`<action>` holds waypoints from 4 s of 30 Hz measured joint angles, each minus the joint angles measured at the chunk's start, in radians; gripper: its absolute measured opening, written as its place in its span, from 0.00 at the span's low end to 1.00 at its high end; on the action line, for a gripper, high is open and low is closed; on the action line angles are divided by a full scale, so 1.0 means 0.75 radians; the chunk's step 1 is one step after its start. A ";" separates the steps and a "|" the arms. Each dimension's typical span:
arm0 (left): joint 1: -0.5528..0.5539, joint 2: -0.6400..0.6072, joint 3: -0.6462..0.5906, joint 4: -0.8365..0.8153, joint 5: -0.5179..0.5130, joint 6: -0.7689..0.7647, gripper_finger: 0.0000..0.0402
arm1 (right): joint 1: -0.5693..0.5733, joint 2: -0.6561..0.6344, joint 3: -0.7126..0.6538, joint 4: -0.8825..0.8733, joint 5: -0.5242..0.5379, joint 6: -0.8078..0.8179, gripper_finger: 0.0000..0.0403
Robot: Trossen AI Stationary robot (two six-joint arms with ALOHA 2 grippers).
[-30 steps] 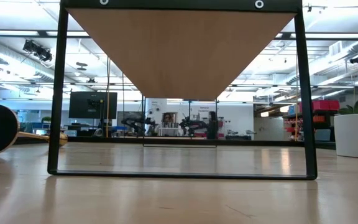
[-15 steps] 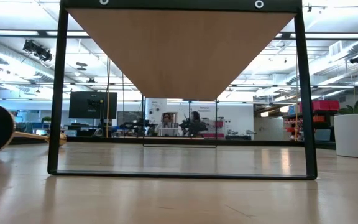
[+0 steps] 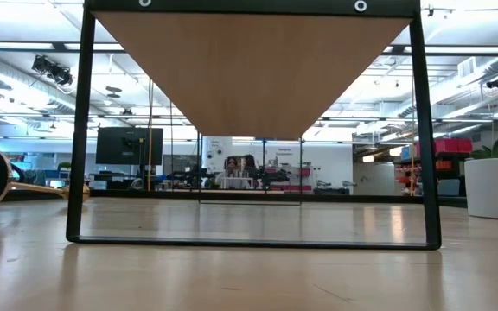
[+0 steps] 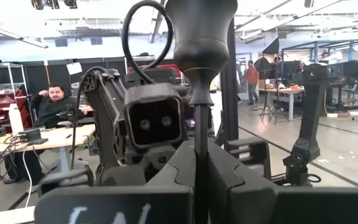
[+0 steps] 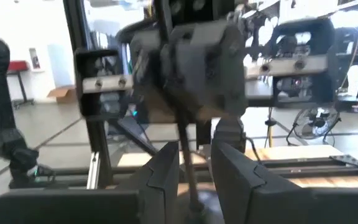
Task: Pick & Place candle stick holders
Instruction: Put the top black candle holder on the shelf
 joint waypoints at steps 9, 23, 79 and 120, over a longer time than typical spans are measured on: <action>0.001 0.000 0.000 0.002 0.000 0.001 0.02 | -0.002 0.000 0.000 0.038 -0.032 -0.027 0.24; 0.004 0.000 0.000 0.000 0.000 0.003 0.02 | -0.006 0.034 0.000 0.140 -0.034 -0.046 0.23; -0.076 -0.308 0.002 -0.478 -0.110 -0.004 0.31 | 0.044 -0.070 0.000 -0.079 0.206 -0.098 0.01; 0.049 -0.086 0.000 -0.052 0.026 -0.087 0.24 | -0.080 0.073 0.001 0.096 -0.070 0.004 0.36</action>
